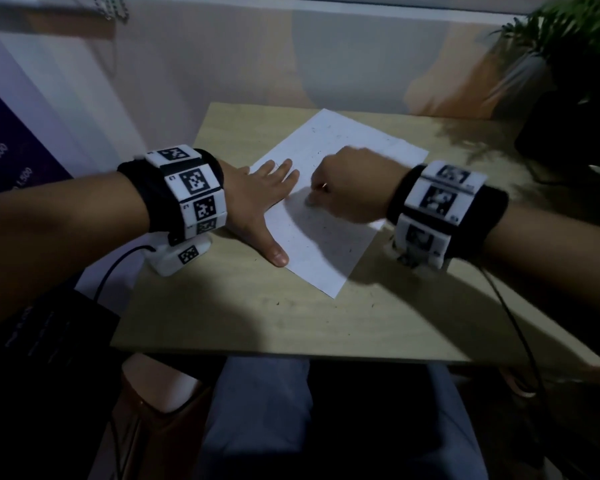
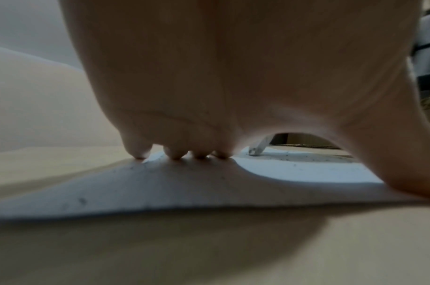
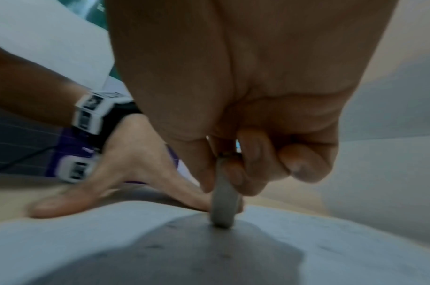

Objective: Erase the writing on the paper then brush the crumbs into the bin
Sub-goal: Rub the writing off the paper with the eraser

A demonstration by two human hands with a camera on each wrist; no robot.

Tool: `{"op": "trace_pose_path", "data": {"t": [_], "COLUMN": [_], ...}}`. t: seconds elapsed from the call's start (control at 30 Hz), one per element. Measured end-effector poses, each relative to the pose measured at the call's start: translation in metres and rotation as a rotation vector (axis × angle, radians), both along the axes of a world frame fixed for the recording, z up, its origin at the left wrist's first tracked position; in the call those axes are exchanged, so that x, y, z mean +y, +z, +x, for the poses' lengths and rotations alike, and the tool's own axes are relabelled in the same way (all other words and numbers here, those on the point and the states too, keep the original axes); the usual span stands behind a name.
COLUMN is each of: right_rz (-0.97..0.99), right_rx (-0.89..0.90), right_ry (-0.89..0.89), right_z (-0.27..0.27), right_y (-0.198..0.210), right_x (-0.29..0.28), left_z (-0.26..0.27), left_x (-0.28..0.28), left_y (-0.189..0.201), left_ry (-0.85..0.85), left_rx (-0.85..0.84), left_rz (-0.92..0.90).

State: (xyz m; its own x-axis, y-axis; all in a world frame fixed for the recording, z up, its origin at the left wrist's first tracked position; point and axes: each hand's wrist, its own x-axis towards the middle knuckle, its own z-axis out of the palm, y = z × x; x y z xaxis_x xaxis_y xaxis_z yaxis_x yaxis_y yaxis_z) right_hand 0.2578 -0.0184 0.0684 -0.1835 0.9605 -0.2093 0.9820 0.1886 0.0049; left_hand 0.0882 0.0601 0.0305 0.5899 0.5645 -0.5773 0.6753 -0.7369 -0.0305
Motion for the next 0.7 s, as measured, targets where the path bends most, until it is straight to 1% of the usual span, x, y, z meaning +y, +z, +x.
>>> {"op": "trace_pose_path", "data": {"t": [0.1, 0.13, 0.2, 0.27, 0.3, 0.37, 0.43, 0.47, 0.53, 0.6, 0.7], "right_rz": [-0.031, -0.043, -0.038, 0.011, -0.004, -0.055, -0.071, -0.074, -0.069, -0.077, -0.083], "right_rx": [0.025, 0.041, 0.077, 0.038, 0.015, 0.016, 0.097, 0.139, 0.197, 0.163, 0.134], "right_ry": [0.144, 0.154, 0.066, -0.028, -0.005, 0.108, 0.231, 0.234, 0.155, 0.084, 0.097], "right_z": [-0.026, -0.027, -0.017, -0.011, -0.016, -0.030, -0.033, -0.029, -0.014, -0.002, 0.011], "right_y": [-0.008, -0.004, 0.002, 0.004, 0.003, -0.002, -0.002, -0.002, -0.003, -0.002, 0.002], "right_x": [-0.024, -0.023, -0.004, 0.007, 0.005, -0.003, -0.013, -0.011, 0.000, 0.005, 0.004], "left_z": [0.002, 0.001, 0.001, 0.001, 0.001, 0.001, 0.002, 0.001, -0.002, -0.005, -0.010], "left_x": [-0.002, -0.001, 0.002, 0.003, 0.002, -0.002, -0.002, -0.001, 0.003, 0.005, 0.006], "left_y": [-0.001, -0.002, -0.004, -0.003, -0.002, 0.000, -0.001, -0.002, 0.001, 0.009, 0.018], "left_ry": [0.012, 0.016, 0.010, 0.000, 0.001, 0.025, 0.026, 0.020, 0.035, 0.063, 0.074], "left_rx": [-0.021, -0.033, -0.053, -0.048, -0.048, -0.043, -0.054, -0.061, -0.061, -0.014, 0.002], "left_rz": [0.006, -0.003, -0.024, -0.028, -0.031, -0.031, -0.038, -0.046, -0.075, -0.106, -0.118]}}
